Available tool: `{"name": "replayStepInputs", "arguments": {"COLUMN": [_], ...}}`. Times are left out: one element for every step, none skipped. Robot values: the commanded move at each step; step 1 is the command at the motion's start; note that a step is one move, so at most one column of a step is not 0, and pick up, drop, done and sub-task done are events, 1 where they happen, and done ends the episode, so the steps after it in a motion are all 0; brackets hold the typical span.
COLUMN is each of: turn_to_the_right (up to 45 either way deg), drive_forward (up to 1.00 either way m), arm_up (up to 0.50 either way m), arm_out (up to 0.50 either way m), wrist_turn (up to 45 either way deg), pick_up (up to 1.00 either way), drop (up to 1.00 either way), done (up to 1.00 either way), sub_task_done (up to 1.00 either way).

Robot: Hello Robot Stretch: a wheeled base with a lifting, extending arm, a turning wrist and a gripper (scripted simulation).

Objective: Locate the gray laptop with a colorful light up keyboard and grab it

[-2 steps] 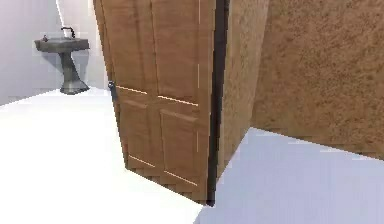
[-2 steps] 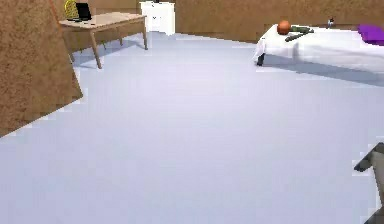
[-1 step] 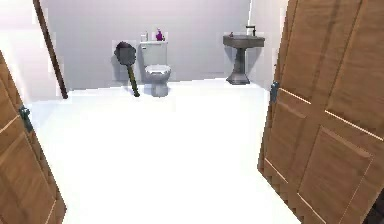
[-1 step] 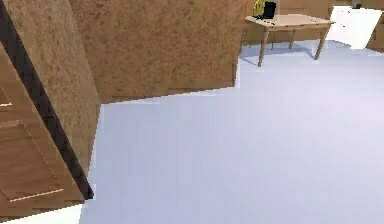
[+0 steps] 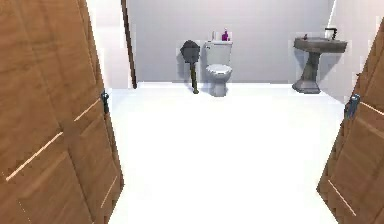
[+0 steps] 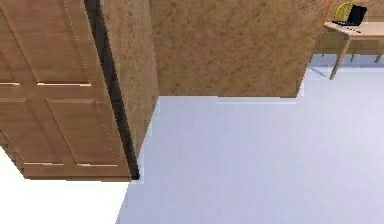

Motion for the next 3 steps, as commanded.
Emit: {"name": "replayStepInputs", "arguments": {"turn_to_the_right": [0.0,-3.0,0.0], "drive_forward": [1.0,0.0,0.7], "arm_up": [0.0,0.0,0.0], "arm_out": [0.0,0.0,0.0], "wrist_turn": [0.0,0.0,0.0], "pick_up": [0.0,0.0,0.0], "drop": [0.0,0.0,0.0], "done": [0.0,0.0,0.0], "sub_task_done": [0.0,0.0,0.0]}}
